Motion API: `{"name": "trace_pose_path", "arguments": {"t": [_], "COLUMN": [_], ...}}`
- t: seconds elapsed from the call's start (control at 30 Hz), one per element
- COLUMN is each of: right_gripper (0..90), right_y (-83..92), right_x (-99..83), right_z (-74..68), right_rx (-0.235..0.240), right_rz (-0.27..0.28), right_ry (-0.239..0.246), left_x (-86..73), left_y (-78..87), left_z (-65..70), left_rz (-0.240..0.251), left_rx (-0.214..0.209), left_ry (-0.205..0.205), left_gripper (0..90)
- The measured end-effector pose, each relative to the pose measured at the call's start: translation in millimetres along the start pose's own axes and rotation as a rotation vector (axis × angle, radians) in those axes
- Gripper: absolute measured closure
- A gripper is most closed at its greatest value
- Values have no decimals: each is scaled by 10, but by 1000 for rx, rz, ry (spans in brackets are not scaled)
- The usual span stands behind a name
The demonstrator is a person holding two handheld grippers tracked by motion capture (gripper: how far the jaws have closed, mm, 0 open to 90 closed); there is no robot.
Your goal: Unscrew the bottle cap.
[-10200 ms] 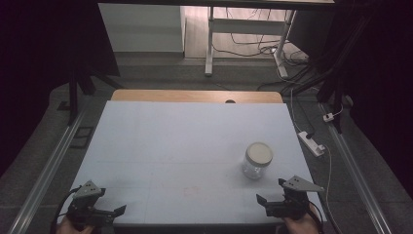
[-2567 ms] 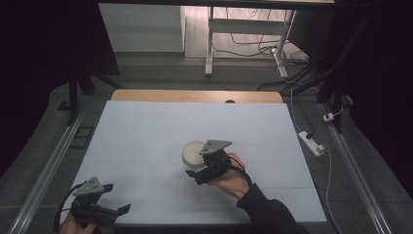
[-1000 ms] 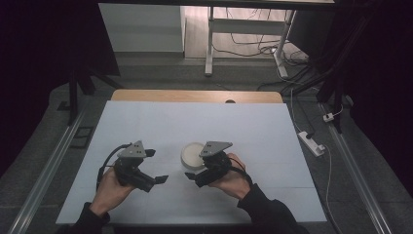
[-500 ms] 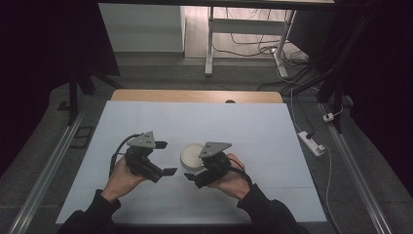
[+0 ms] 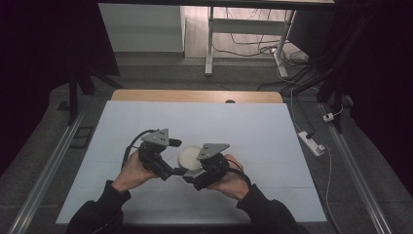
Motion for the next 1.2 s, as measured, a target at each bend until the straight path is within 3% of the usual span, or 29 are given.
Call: {"name": "trace_pose_path", "arguments": {"t": [0.03, 0.1, 0.37, 0.6, 0.87, 1.2], "right_gripper": [64, 65, 65, 65, 65, 65], "right_y": [-2, -6, -22, -29, -56, -47], "right_x": [2, 5, 23, 28, 19, 28], "right_z": [-6, -24, -103, -130, -112, -75], "right_rx": [6, 25, 76, 90, 81, 9], "right_rz": [1, 3, 6, 2, -4, -3], "right_ry": [2, -1, 58, 71, 45, -29], "left_x": [0, 48, 98, 71, 94, 185], "left_y": [0, -44, -142, -138, -185, -216], "left_z": [0, 11, 38, 57, 81, 121], "left_rz": [0, -15, -39, -18, -30, -19], "left_rx": [0, -14, -86, -78, -39, 71], "left_ry": [0, -38, -141, -157, -90, 47], "left_gripper": [0, 0, 0, 71, 73, 74]}}
Point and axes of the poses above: each handheld gripper's, and its own axes: y roughly backward along the jaws, x roughly out of its top, z roughly to its right, the point moved 1 cm from there along -y, roughly forward along the jaws, and after that the axes turned 14 degrees about -z, right-handed, at the moved point
